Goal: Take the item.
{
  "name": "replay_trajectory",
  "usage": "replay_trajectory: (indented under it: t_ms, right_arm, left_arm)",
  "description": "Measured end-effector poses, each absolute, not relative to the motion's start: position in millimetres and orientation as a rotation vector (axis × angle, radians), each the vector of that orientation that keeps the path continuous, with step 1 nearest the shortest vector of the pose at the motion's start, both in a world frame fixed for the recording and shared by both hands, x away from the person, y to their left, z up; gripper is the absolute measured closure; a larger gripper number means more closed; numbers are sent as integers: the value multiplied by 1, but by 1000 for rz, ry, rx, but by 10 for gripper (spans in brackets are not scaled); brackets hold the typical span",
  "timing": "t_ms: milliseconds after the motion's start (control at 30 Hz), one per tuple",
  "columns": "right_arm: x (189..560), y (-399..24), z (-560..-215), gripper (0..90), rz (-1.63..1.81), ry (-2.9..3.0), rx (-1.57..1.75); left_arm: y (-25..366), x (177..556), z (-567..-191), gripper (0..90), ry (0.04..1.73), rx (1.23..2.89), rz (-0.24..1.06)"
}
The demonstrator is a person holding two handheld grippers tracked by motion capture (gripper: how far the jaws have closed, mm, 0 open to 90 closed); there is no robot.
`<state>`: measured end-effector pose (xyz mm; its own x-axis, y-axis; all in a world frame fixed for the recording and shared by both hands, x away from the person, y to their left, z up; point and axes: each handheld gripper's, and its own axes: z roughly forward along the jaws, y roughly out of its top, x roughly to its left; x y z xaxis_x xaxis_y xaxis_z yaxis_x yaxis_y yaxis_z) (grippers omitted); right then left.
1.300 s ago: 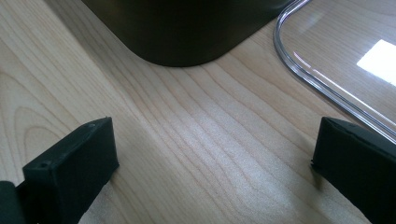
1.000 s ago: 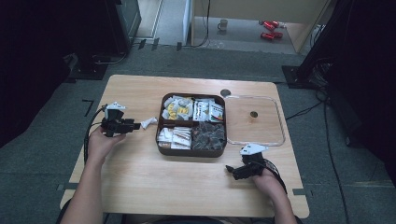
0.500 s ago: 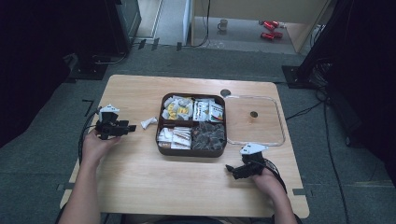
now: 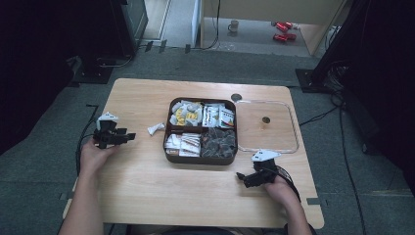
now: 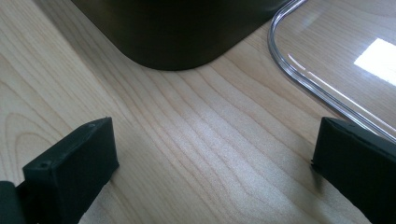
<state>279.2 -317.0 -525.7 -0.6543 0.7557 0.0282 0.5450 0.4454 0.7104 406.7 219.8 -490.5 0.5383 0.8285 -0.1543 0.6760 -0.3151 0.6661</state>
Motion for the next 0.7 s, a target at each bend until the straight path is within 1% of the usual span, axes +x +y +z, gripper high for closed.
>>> replay_trajectory:
  t_ms: [100,300,533,567,633,700]
  right_arm:
    - [279,-317,-526,0,1023,2407,1117]
    - [279,-317,-526,0,1021,2408,1115]
    - [279,-317,-526,0,1021,2409,1115]
    - [279,-317,-526,0,1021,2409,1114]
    - [279,-317,-526,0,1020,2407,1116]
    - [279,-317,-526,0,1020,2407,1116]
  left_arm:
    - [225,408,-494,468,1237,2085,296]
    - [229,409,-499,446,1242,2111,335]
    - [232,408,-503,439,1229,2098,362]
    - [232,408,-504,439,1218,2103,379]
    - [231,406,-506,399,1199,2104,424]
    - [230,405,-508,388,1193,2108,468]
